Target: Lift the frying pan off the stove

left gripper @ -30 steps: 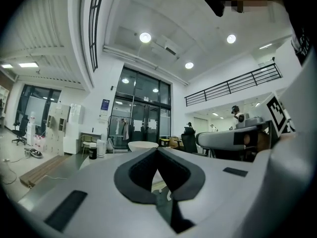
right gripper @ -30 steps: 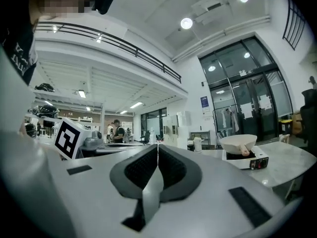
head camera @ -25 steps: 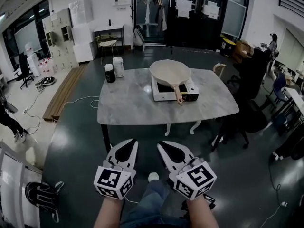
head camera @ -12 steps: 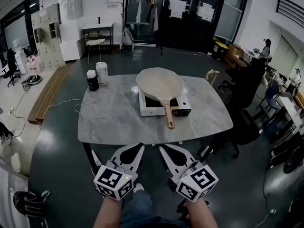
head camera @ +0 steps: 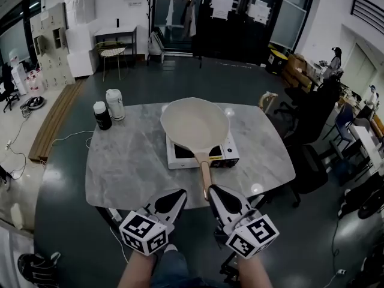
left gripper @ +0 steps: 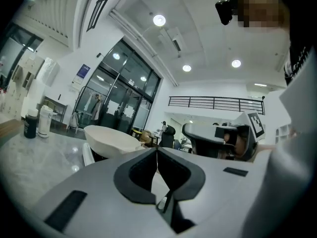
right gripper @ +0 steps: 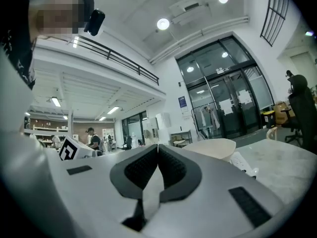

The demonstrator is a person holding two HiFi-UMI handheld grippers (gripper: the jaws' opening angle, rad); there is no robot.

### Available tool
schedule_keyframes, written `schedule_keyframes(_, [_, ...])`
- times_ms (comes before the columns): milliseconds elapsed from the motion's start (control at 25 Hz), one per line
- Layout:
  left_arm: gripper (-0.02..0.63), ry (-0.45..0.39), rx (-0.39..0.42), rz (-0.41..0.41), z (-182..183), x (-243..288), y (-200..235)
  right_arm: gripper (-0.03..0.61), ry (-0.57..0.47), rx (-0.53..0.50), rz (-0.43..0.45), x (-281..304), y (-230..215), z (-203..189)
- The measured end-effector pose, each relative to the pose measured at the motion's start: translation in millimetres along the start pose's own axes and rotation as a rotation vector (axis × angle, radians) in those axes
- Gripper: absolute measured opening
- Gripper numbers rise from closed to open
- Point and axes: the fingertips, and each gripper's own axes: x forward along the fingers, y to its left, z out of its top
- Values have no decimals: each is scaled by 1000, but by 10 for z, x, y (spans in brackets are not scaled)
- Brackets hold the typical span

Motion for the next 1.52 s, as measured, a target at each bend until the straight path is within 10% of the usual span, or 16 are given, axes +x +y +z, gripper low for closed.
schedule_keyframes(720, [296,151,-743,-284,-604,766,-92,26,18,140,-88,150,-1122,-69])
schedule_keyframes(840, [291,193,-781,-253,-704,876,-134,26,27,164,-71,197,-1284,-85])
schedule_keyframes(880, [171,209,-790,-223,-737,888,-125,26,33,173,-65,221,-1335,-89])
schedule_keyframes(1240, [138,219,-866,-120,-731,849,-97,29,126,433,65,450,-1637,-374])
schedule_keyframes(1520, [141,245,-834,-85,-771,836,-84,252,285,792,321,854,-1510,-748])
